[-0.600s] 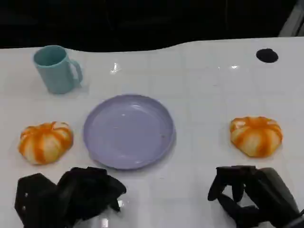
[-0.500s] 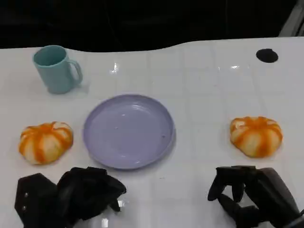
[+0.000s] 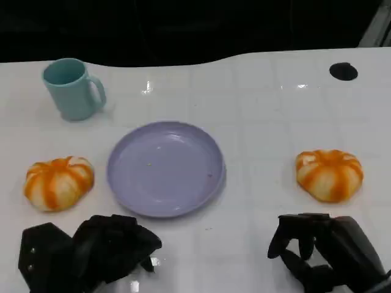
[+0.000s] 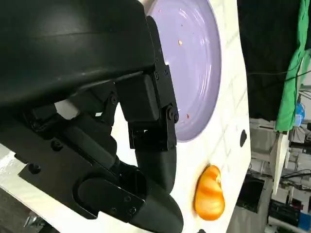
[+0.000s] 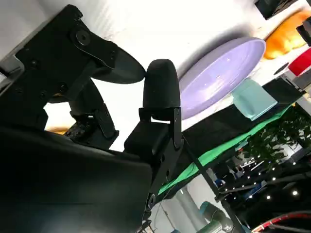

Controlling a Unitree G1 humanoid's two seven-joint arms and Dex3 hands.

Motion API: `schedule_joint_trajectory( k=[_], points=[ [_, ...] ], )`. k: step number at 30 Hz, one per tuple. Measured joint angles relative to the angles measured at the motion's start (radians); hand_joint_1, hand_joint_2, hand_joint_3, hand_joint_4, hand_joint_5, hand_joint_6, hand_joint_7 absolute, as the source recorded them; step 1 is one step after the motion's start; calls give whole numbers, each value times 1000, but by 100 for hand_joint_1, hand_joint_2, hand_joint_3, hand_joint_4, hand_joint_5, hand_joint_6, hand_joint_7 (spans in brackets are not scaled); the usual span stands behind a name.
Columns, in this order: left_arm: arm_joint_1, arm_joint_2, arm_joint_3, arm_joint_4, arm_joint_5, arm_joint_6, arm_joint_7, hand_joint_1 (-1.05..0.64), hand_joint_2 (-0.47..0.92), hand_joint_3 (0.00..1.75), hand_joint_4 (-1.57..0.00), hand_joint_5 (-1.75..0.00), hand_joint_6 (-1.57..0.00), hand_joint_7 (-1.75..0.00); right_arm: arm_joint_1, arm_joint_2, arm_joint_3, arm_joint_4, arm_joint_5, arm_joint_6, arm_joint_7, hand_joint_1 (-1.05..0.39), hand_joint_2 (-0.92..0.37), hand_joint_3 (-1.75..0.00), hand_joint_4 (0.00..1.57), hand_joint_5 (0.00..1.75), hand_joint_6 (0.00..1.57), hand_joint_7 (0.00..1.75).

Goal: Grasp the bread from the table and place it into the plate.

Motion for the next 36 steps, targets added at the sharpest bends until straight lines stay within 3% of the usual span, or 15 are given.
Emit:
schedule_joint_trajectory(
  k=[13, 17, 21, 24, 27, 32, 36],
  points=[
    [0, 0, 0, 0, 0, 0, 0, -105, 65, 21, -89, -151, -152, -40, -5, 0, 1, 1, -4, -3, -5, -20, -35, -126, 85, 168, 89, 115],
    [0, 0, 0, 0, 0, 0, 0, -105, 65, 21, -89, -152, -152, -40, -6, 1, 1, 0, -4, -1, -12, -20, -38, -119, 83, 166, 90, 106],
    [0, 0, 0, 0, 0, 0, 0, -105, 65, 21, -89, -152, -152, -40, -6, 4, -1, -7, -7, 5, -33, -21, -48, -96, 82, 137, 92, 77],
    [0, 0, 1, 0, 0, 0, 0, -105, 65, 21, -90, -151, -152, -40, -5, 4, -3, -29, -27, 20, -59, -25, -61, -77, 74, 130, 88, 61],
    [0, 0, 1, 0, 0, 0, 0, -105, 65, 21, -90, -151, -152, -40, -4, 4, -5, -60, -51, 53, -84, -26, -63, -65, 63, 121, 82, 51],
    [0, 0, 1, 1, 1, 0, 0, -105, 65, 21, -90, -151, -152, -40, -1, 1, -10, -110, -103, 83, -126, -33, -86, -15, 51, 64, 71, 20],
    [-2, 0, 1, 4, 0, 0, 0, -105, 65, 21, -90, -150, -152, -39, 4, -16, -21, -177, -123, 127, -112, -39, -89, -4, 37, 42, 57, 7]
  ],
)
